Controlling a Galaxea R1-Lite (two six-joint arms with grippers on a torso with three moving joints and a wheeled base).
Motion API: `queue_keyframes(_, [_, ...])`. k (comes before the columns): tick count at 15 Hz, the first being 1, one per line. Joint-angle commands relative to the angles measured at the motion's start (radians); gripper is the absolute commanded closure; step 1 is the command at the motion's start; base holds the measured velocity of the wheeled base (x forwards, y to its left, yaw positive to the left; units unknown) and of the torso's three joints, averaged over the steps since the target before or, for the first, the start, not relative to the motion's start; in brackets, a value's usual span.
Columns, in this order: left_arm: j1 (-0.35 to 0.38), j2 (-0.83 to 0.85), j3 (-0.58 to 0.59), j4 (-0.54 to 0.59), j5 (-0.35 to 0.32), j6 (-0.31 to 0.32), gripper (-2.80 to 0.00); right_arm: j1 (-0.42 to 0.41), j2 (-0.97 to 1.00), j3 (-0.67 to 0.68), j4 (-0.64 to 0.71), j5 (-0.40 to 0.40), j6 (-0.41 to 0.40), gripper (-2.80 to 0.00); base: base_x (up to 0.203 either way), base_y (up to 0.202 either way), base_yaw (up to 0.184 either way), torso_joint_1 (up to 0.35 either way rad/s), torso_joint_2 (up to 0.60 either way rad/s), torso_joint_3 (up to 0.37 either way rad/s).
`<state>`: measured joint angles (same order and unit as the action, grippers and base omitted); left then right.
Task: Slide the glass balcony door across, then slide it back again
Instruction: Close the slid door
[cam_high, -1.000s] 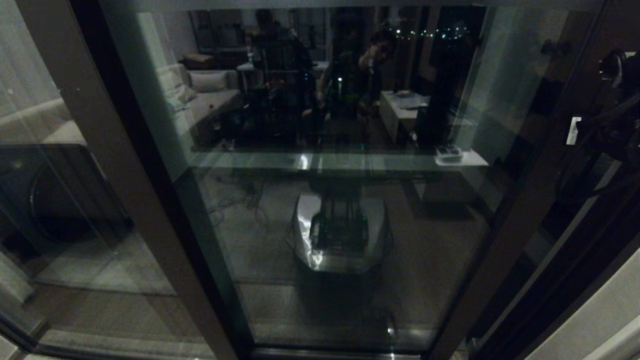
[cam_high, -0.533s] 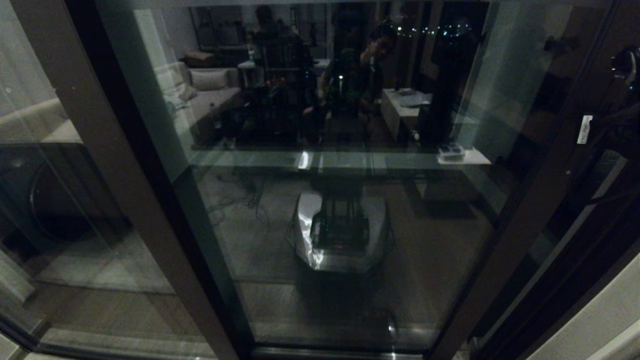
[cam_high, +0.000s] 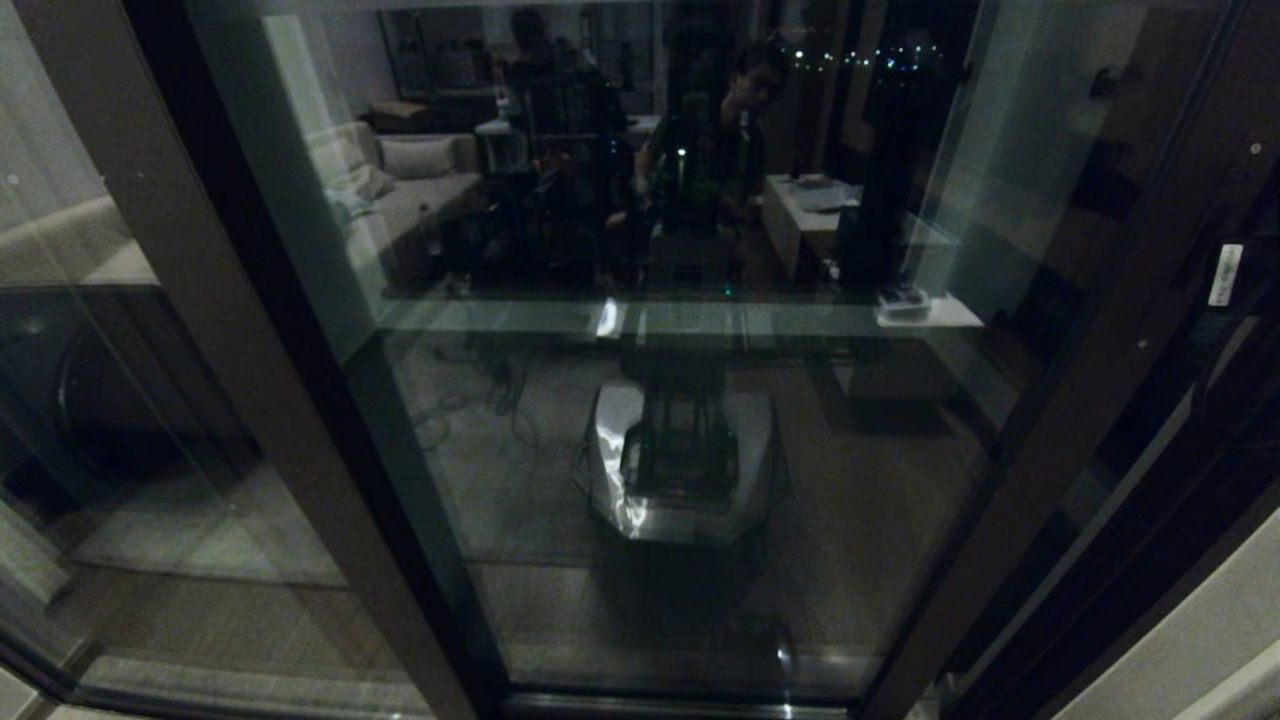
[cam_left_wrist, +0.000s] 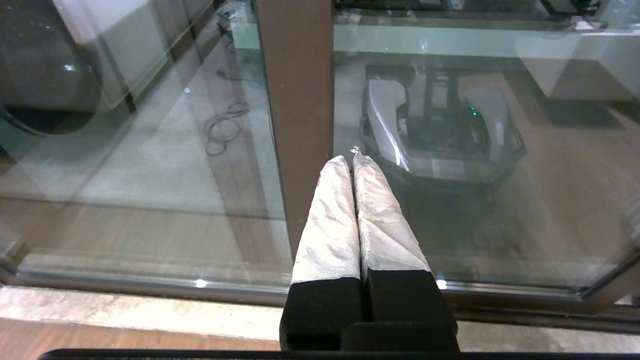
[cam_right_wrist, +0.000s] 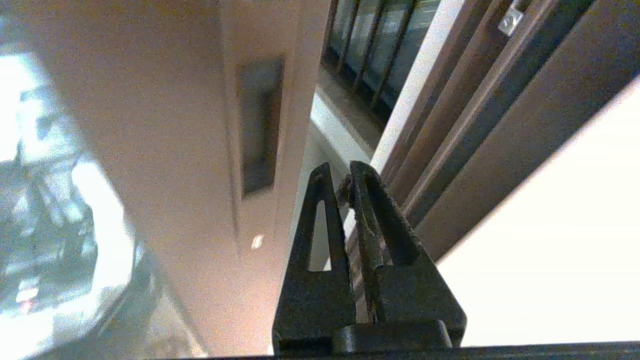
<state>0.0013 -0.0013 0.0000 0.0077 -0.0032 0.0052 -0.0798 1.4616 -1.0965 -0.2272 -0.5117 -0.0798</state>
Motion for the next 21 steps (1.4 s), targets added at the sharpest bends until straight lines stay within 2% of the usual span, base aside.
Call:
queue_keyframes(1, [0.000, 0.000, 0.002, 0.000, 0.000, 0.001, 0.00, -0.001, -0.064, 0.031, 0.011, 0.021, 0.001, 0.00, 0.000, 0.000, 0.000, 0.000, 0.00, 0.000])
queue_keyframes(3, [0.000, 0.000, 0.002, 0.000, 0.000, -0.001, 0.00, 0.000, -0.061, 0.033, 0.011, 0.043, 0.006, 0.00, 0.000, 0.000, 0.000, 0.000, 0.00, 0.000])
queue_keyframes(5, [0.000, 0.000, 0.002, 0.000, 0.000, -0.001, 0.00, 0.000, -0.051, 0.032, 0.011, 0.100, 0.023, 0.00, 0.000, 0.000, 0.000, 0.000, 0.00, 0.000])
queue_keyframes(7, [0.000, 0.000, 0.002, 0.000, 0.000, 0.000, 0.00, -0.001, -0.019, 0.024, 0.011, 0.106, 0.030, 0.00, 0.000, 0.000, 0.000, 0.000, 0.00, 0.000])
queue_keyframes(10, [0.000, 0.000, 0.002, 0.000, 0.000, 0.001, 0.00, -0.011, 0.035, -0.004, 0.010, 0.180, 0.077, 0.00, 0.000, 0.000, 0.000, 0.000, 0.00, 0.000])
queue_keyframes(13, [0.000, 0.000, 0.002, 0.001, 0.000, 0.001, 0.00, -0.051, 0.089, -0.045, 0.007, 0.185, 0.084, 0.00, 0.000, 0.000, 0.000, 0.000, 0.00, 0.000])
queue_keyframes(21, [0.000, 0.000, 0.002, 0.000, 0.000, 0.001, 0.00, -0.054, 0.123, -0.083, 0.004, 0.191, 0.115, 0.00, 0.000, 0.000, 0.000, 0.000, 0.00, 0.000])
